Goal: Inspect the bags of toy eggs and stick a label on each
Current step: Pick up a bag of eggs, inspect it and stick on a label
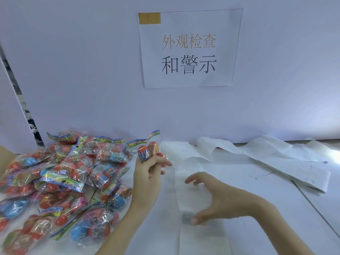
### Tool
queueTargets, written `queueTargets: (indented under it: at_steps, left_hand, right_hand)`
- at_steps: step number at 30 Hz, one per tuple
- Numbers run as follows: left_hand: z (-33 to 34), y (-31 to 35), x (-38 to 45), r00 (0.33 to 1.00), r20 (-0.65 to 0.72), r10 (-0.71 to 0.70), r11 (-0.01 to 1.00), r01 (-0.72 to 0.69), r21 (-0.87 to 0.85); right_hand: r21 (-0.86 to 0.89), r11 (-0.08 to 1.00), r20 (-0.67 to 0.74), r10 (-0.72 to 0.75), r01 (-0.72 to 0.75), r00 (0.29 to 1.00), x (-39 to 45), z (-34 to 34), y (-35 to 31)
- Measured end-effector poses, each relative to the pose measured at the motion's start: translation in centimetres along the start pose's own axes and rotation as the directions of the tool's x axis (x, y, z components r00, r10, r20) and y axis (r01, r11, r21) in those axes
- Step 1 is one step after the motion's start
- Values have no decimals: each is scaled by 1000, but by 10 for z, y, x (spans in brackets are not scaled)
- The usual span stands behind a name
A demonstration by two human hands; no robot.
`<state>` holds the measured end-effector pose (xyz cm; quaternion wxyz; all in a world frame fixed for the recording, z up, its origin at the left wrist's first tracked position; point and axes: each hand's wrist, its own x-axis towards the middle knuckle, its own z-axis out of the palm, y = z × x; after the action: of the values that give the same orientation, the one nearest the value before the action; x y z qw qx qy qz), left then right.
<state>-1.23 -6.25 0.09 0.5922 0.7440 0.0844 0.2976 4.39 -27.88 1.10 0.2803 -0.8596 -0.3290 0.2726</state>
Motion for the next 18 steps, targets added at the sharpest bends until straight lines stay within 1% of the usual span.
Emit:
queueTargets:
  at_steps: [2, 3, 4, 6, 8, 11, 13, 16, 18]
  left_hand:
    - [2, 2, -2, 1000, 17, -19, 1000, 20, -14]
    - [2, 3, -3, 999, 41, -26, 999, 27, -37]
    - [3, 3, -4, 997, 71, -22, 998, 26, -56]
    - [4, 2, -7, 991, 130, 19, 998, -11, -57]
    - [7, 0, -11, 978, 199, 60, 998, -54, -35]
    - [15, -5, -17, 957, 285, 48, 998, -57, 23]
    - [21, -9, -20, 961, 277, 26, 998, -41, 48]
    - [24, -13, -19, 965, 260, 18, 996, -41, 82]
    - [24, -14, -19, 966, 257, -9, 999, -2, 41]
  right_hand:
    - [-3, 1000, -1, -9, 9, 1000, 0, -1, 0]
    - [-5, 1000, -53, -25, 25, 998, 2, -2, 2]
    - [-1, 999, -141, -44, 44, 989, 4, -3, 3]
    - [50, 996, -338, -52, 73, 940, 8, -6, 6]
    - [115, 987, -440, -53, 115, 897, 10, -8, 8]
    - [143, 974, -479, -88, 177, 874, 12, -7, 11]
    - [182, 961, -475, -100, 209, 874, 13, -6, 11]
    - [165, 960, -467, -127, 228, 875, 13, -3, 8]
    - [158, 953, -538, -136, 258, 832, 13, -2, 4]
